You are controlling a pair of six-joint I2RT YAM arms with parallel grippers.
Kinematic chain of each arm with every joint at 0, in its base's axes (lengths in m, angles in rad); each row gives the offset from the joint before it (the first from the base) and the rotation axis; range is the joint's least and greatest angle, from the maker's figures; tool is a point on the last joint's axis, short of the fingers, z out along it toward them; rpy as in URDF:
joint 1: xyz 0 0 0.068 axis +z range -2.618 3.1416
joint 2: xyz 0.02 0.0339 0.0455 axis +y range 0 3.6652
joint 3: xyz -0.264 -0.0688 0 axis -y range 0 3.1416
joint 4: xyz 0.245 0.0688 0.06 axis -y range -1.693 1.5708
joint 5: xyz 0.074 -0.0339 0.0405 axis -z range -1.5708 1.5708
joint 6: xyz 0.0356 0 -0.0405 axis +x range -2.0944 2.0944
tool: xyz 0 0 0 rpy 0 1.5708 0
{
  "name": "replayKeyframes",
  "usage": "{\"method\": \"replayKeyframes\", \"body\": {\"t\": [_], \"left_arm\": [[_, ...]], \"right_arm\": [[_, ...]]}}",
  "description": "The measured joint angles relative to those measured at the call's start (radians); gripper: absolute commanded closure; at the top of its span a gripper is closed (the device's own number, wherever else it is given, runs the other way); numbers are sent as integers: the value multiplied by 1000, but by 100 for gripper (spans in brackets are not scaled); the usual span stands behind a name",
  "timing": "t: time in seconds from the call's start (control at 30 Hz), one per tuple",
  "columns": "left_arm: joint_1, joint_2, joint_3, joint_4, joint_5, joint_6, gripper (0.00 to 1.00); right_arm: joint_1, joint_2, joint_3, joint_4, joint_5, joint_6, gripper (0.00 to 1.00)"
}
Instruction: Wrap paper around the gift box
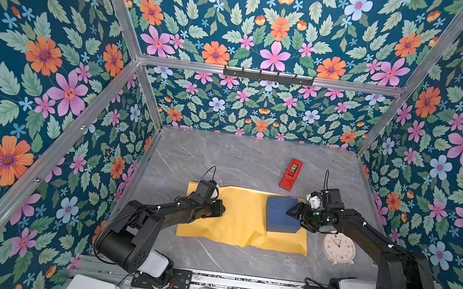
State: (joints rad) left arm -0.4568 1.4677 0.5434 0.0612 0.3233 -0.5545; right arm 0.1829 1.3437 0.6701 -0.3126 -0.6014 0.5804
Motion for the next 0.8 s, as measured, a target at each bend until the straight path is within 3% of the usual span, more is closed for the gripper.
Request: {"method": "replayKeyframes", "body": {"t": [0.33,0.67,0.8], "left_arm": [[-1,1,26,-43,-9,12,71],[-2,21,76,-113,-21,46,70],[-2,33,86,-114,-30,63,70]], "right_arm": [[56,17,17,64,-13,61,24],[65,114,126,18,36,-43,18],[116,159,151,12,32,-61,19]]}}
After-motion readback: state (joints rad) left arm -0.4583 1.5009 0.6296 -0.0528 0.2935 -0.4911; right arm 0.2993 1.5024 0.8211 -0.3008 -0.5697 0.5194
